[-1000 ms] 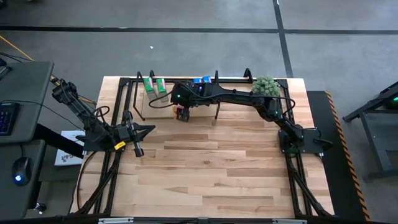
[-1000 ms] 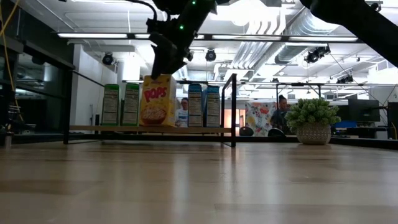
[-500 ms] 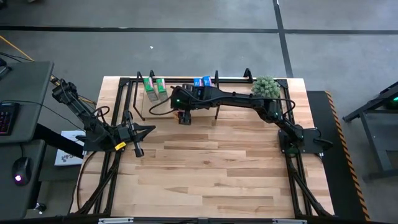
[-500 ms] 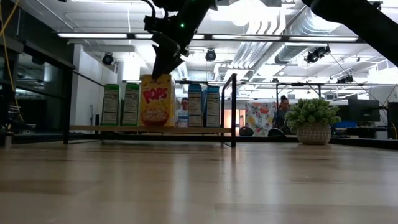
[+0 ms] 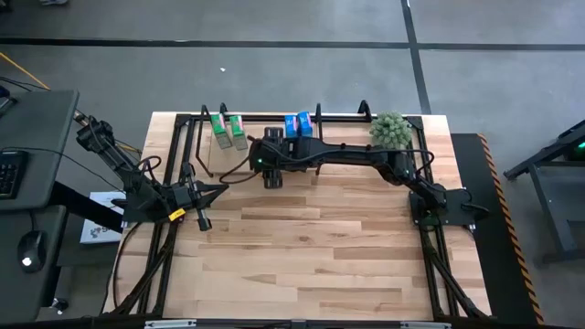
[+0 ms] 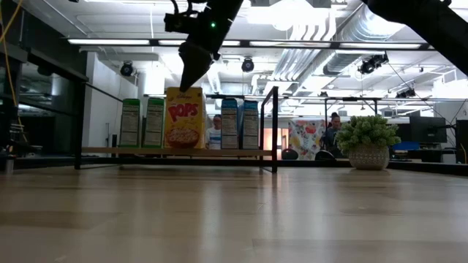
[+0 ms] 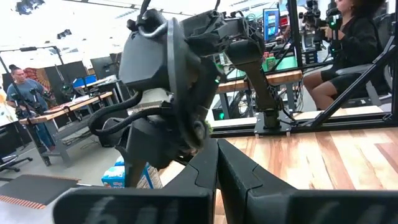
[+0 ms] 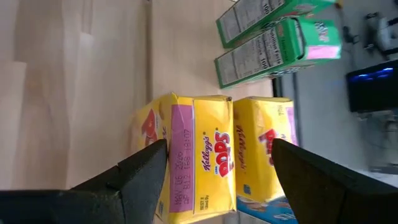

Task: Stack cereal on shelf
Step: Put the yellow cereal box on the shelf aligned with the yellow cereal box

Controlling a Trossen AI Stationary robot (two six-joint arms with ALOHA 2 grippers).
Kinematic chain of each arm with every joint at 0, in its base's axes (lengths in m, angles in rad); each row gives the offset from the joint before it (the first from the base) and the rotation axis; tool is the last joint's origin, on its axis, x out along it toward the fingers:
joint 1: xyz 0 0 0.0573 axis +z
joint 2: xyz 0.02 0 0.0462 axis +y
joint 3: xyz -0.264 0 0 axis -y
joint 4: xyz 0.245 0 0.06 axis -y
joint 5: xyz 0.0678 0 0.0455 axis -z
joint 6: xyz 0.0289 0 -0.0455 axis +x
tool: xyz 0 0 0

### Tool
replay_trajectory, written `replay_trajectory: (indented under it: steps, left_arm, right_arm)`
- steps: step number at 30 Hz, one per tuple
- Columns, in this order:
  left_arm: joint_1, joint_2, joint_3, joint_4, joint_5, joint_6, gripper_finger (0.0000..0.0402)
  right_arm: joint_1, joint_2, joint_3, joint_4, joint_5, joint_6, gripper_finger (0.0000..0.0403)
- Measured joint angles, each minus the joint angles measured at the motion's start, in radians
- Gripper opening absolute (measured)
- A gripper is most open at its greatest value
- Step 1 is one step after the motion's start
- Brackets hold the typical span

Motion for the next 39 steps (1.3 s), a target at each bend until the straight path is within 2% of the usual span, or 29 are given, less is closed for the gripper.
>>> replay_trajectory:
  steps: [4, 15, 30, 39]
  left_arm:
    - [0.000, 0.000, 0.000, 0.000, 0.000, 0.000, 0.0003]
    - [0.000, 0.000, 0.000, -0.003, 0.000, 0.000, 0.0003]
    - [0.000, 0.000, -0.001, -0.016, 0.000, 0.000, 0.0003]
    - [0.000, 0.000, -0.001, -0.020, 0.000, 0.000, 0.0003]
  right_arm:
    - [0.021, 0.000, 0.000, -0.002, 0.062, -0.003, 0.0281]
    - [0.032, 0.038, 0.000, -0.009, 0.076, 0.019, 0.0281]
    - [0.063, 0.076, 0.000, 0.029, 0.275, -0.035, 0.0282]
    - [0.104, 0.076, 0.000, 0.032, 0.338, -0.035, 0.0282]
